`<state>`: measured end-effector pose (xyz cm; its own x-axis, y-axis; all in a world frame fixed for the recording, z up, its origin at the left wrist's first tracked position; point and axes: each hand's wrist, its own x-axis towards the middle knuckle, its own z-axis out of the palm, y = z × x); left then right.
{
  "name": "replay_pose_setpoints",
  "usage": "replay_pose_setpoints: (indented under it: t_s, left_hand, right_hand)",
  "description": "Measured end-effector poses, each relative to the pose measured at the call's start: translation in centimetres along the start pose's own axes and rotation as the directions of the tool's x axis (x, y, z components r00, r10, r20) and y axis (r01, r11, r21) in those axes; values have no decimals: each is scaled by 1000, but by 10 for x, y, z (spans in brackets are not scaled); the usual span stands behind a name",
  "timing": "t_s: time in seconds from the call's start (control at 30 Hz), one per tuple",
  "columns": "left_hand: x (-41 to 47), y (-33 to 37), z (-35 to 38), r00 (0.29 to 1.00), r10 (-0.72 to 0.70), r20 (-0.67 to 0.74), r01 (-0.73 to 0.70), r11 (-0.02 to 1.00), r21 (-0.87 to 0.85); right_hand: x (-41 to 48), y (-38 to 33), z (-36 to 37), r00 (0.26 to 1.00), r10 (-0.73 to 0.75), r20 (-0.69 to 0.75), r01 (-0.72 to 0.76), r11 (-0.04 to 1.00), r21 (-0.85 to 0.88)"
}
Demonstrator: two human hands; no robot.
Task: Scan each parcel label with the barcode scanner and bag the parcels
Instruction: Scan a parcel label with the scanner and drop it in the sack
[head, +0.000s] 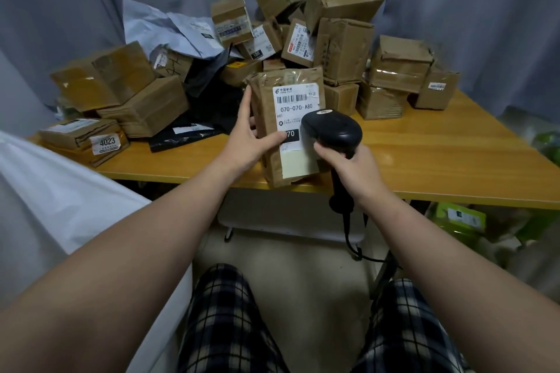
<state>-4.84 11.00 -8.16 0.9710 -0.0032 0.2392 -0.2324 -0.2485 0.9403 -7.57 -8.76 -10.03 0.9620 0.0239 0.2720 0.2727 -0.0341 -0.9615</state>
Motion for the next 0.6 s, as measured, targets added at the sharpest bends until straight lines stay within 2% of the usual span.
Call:
replay_pose_setpoints:
  t_s: [0.13, 0.47, 0.6]
  left_hand:
    - [-2, -7, 4, 993, -63, -105, 60, 998, -34]
    - [2, -13, 1, 994, -58, -87, 56, 998, -27]
    - [-3, -13, 4, 994, -45, -97, 42, 999, -33]
  right_hand:
    - [-3, 0, 1, 989, -111, -94, 104, 991, -79]
    - [-16, -4, 22, 983, -118, -143, 95, 983, -155]
    - [-25, -5, 20, 978, -90, -188, 74, 993, -87]
